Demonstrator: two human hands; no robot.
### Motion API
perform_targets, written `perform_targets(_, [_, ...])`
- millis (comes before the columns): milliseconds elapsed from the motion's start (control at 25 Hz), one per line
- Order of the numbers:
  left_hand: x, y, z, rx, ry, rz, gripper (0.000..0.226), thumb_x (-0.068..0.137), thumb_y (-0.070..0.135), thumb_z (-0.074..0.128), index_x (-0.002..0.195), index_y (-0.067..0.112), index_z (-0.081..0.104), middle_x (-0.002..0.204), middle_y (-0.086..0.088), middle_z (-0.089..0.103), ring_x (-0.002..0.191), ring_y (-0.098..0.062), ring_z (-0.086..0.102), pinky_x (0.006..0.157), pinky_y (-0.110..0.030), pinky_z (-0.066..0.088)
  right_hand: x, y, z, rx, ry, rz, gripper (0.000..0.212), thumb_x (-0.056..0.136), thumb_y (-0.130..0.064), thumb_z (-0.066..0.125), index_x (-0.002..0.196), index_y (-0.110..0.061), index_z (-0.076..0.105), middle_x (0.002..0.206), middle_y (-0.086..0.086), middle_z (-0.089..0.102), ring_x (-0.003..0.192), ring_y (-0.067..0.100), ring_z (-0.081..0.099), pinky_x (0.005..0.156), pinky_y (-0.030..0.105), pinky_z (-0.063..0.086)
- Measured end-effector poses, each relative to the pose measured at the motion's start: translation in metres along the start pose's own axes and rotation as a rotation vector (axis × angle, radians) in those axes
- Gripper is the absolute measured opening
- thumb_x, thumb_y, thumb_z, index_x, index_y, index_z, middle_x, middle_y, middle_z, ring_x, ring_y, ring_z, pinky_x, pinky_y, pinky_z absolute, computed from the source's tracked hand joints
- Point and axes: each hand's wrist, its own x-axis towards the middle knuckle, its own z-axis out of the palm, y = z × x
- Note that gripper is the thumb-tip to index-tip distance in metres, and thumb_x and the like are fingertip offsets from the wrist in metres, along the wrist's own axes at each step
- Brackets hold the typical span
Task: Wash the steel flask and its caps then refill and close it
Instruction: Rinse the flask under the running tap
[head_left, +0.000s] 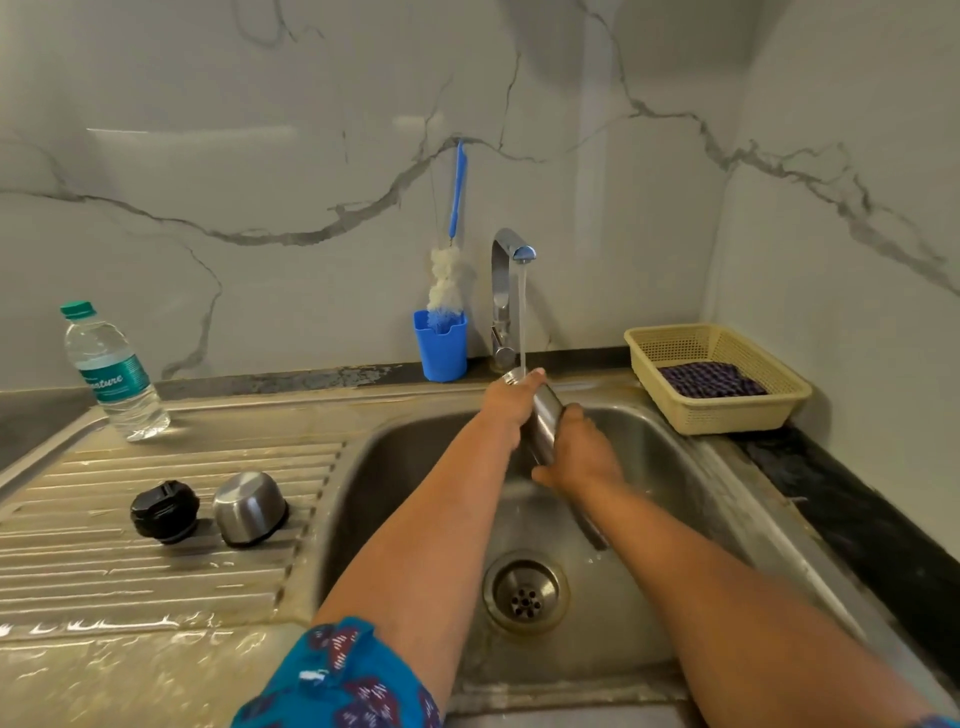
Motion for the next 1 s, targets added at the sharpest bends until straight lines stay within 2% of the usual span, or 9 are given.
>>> perform_targets(80, [0.005,-0.001,0.0,0.025,0.03,0.036,0.052,0.093,0.045,0.064,0.127,0.007,0.052,0.126,-0.016,0.059,0.105,-0.026,0.059,0.088,-0.033,0.043,0.002,0.003,-0.006,0.095,-0.089,0.02,0.07,0.067,-0.022,0.084,0.122,-0.017,0.04,0.112,0.005,0.056,0.102,0.024,0.059,0.083,0.035,0.052])
perform_targets(200, [0.004,-0.002,-0.027,-0.133,-0.17,0.032,0.056,0.086,0.049,0.069,0.125,0.012,0.055,0.121,-0.018,0.063,0.105,-0.028,0.062,0.091,-0.041,0.051,-0.001,0.008,-0.03,0.687,-0.514,0.116,0.059,0.072,-0.013,0.08,0.121,-0.013,0.047,0.104,0.009,0.063,0.093,0.023,0.063,0.077,0.033,0.053])
perform_targets(280, [0.005,-0.007,-0.041,-0.208,-0.232,0.015,0.059,0.085,0.048,0.069,0.13,0.012,0.054,0.115,-0.016,0.064,0.107,-0.028,0.062,0.095,-0.045,0.051,-0.004,0.007,-0.031,0.751,-0.597,0.112,0.051,0.075,-0.01,0.077,0.117,-0.012,0.048,0.101,0.011,0.064,0.09,0.023,0.063,0.073,0.032,0.053])
perform_targets(360, [0.004,-0.01,-0.037,-0.116,-0.161,0.006,0.059,0.088,0.048,0.067,0.13,0.01,0.052,0.113,-0.014,0.062,0.101,-0.027,0.061,0.092,-0.042,0.051,-0.003,0.004,-0.017,0.518,-0.484,0.091,0.059,0.071,-0.016,0.081,0.118,-0.014,0.045,0.106,0.009,0.062,0.093,0.022,0.062,0.076,0.033,0.053])
perform_targets(440, [0.005,-0.01,-0.018,0.079,0.046,-0.016,0.054,0.091,0.049,0.064,0.124,0.009,0.049,0.109,-0.009,0.06,0.089,-0.022,0.059,0.083,-0.036,0.048,-0.001,0.003,0.0,0.199,-0.262,0.032,0.072,0.066,-0.021,0.084,0.123,-0.016,0.041,0.115,0.006,0.058,0.103,0.024,0.06,0.086,0.036,0.053])
perform_targets(560, [-0.003,-0.005,-0.004,0.386,0.243,0.032,0.052,0.095,0.056,0.051,0.124,0.014,0.04,0.121,-0.008,0.061,0.106,-0.028,0.06,0.103,-0.045,0.039,0.001,0.005,0.007,0.095,-0.107,-0.038,0.076,0.067,-0.022,0.085,0.127,-0.015,0.037,0.116,0.005,0.056,0.107,0.025,0.059,0.087,0.035,0.052])
perform_targets(680, [-0.013,-0.009,-0.014,0.147,-0.011,0.093,0.038,0.105,0.039,0.043,0.136,0.017,0.04,0.133,-0.011,0.056,0.113,-0.024,0.055,0.094,-0.04,0.046,0.001,0.006,-0.001,0.448,-0.206,0.093,0.075,0.069,-0.029,0.083,0.129,-0.013,0.039,0.111,0.004,0.057,0.098,0.022,0.06,0.079,0.032,0.051])
perform_targets(760, [-0.026,-0.015,-0.026,0.044,-0.137,0.13,0.04,0.106,0.025,0.042,0.146,0.028,0.037,0.135,-0.004,0.054,0.112,-0.018,0.055,0.088,-0.037,0.049,0.001,0.006,-0.006,0.512,-0.226,0.109,0.071,0.071,-0.032,0.08,0.128,-0.014,0.042,0.113,0.005,0.058,0.094,0.02,0.059,0.078,0.033,0.051])
perform_targets(1000, [-0.046,-0.032,-0.037,0.053,-0.087,0.2,0.063,0.104,0.012,0.044,0.155,0.04,0.019,0.143,-0.004,0.051,0.121,-0.021,0.056,0.1,-0.044,0.05,-0.002,0.002,-0.006,0.369,-0.119,-0.048,0.074,0.071,-0.032,0.082,0.131,-0.012,0.043,0.122,0.008,0.059,0.109,0.024,0.059,0.083,0.03,0.048])
